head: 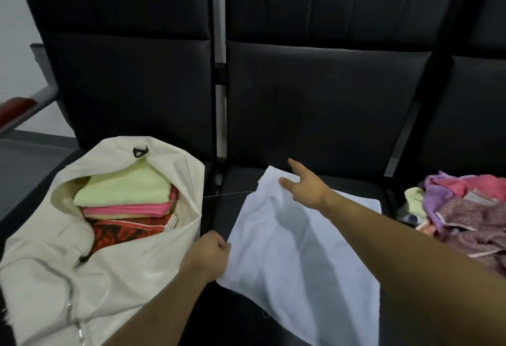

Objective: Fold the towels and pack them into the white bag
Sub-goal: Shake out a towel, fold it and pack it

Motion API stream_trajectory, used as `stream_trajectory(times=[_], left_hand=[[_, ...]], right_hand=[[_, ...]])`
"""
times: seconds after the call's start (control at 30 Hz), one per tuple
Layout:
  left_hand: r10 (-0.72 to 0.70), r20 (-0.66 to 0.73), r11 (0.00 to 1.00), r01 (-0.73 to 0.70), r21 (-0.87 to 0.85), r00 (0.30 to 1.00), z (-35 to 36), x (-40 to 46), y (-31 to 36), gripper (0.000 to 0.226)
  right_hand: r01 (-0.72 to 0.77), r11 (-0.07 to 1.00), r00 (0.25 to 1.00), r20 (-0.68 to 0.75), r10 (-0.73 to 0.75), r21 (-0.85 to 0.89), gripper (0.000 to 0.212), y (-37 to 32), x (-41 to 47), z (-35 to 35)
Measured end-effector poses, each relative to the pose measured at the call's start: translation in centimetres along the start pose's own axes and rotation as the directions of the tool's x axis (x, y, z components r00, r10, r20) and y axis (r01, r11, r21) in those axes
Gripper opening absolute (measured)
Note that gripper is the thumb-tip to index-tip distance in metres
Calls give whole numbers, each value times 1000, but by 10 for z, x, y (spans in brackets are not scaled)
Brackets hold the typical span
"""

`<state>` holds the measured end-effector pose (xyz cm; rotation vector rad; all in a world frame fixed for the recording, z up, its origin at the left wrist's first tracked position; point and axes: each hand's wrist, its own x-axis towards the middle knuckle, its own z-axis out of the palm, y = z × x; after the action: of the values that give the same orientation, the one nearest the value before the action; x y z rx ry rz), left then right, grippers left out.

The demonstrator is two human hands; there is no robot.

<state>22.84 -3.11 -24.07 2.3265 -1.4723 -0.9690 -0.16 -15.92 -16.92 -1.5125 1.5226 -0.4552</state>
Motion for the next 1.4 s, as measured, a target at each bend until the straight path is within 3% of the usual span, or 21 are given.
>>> stream_trajectory(times=[0.07,0.2,0.3,0.37,0.43,0.5,0.6,0.67,0.87,1.03,1.3,1.4], left_hand=[[-6,-2,999,6,40,1000,0,4,11,18],[88,-55,995,-85,57,995,-1,11,33,15],[167,-95,985,-163,51,981,0,13,50,17],[121,-59,991,-117,59,991,3,16,56,30],[20,-22,996,-18,83,1000,7,21,56,47],[-62,-17,994,64,94,998,13,23,55,59],[-116,-18,989,113,-99,993,23,22,55,62],[-135,3,971,133,-197,991,33,22,54,60],[-151,89,891,175,-420,985,41,25,59,50],[-100,96,891,132,-435,990,37,28,64,44],[-5,-77,876,-33,-482,997,21,18,65,56],[63,-131,895,-114,-431,989,4,2,70,41]], right_hand=[[-50,999,997,-51,50,-4,62,18,-3,-18],[-264,944,953,-202,224,-199,47,64,-15,-49],[-477,823,869,-308,388,-308,57,100,-30,-62],[-601,740,791,-351,501,-300,75,125,-38,-65],[-640,736,763,-296,575,-222,65,140,-54,-61],[-659,741,749,-209,629,-131,29,151,-67,-52],[-695,719,716,-120,687,-32,25,162,-79,-42],[-665,745,735,-131,666,58,19,162,-86,-36],[-530,840,806,-239,542,116,33,162,-102,-40],[-383,908,869,-267,417,172,41,163,-126,-48],[-244,944,865,-391,316,223,53,164,-146,-56],[-208,963,837,-479,267,174,52,152,-155,-64]])
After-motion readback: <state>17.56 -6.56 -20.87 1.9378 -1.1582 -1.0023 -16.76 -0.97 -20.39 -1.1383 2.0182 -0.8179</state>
